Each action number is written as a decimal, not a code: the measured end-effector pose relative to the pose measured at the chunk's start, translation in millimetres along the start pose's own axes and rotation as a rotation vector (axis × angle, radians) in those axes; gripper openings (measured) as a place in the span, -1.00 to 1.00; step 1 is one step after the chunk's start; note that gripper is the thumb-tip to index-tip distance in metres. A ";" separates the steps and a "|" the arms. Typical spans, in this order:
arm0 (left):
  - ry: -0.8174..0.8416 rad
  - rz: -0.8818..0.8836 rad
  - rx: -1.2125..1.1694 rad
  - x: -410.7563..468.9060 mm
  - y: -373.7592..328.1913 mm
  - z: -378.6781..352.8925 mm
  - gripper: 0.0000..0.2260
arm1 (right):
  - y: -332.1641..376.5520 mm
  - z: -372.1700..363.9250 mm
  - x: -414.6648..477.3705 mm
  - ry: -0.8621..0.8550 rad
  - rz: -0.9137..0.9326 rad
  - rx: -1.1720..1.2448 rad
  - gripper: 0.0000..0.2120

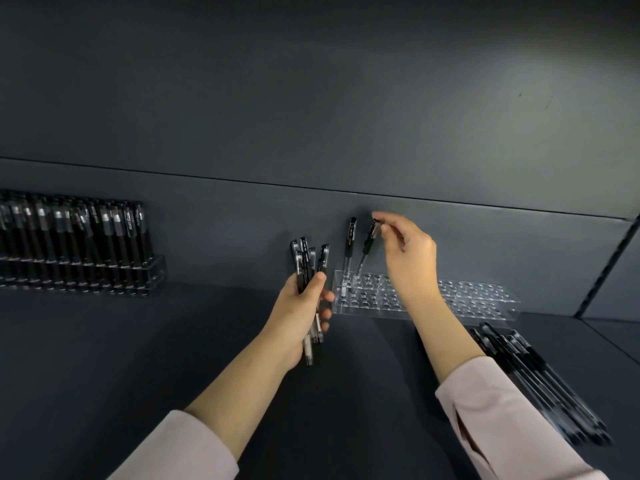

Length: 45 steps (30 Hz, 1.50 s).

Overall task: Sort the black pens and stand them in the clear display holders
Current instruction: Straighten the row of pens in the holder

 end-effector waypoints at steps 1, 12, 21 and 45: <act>0.000 -0.001 0.021 0.4 0.3 -0.1 -0.86 | -2.7 -3.8 -0.4 0.037 0.005 0.001 -0.70; 0.045 -0.022 -0.106 -3.6 -3.9 -9.9 -0.97 | -4.3 -19.8 -11.9 0.230 0.033 0.027 -0.53; 0.157 -0.027 -0.063 -13.3 -8.9 -16.1 -0.87 | 12.0 -13.1 -33.4 0.278 -0.244 0.250 -0.89; 0.043 -0.017 -0.004 -11.0 -0.8 -11.5 -0.83 | -27.4 28.6 -36.2 -0.293 -0.502 0.465 -0.82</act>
Point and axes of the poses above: each hand's wrist, its own x-axis towards the middle knuckle, its own z-axis out of the back of the hand, y = z × x, the point moved 6 cm from there along x, towards the middle knuckle, and after that the axes turned 4 degrees about -x, right-handed, at the moved point
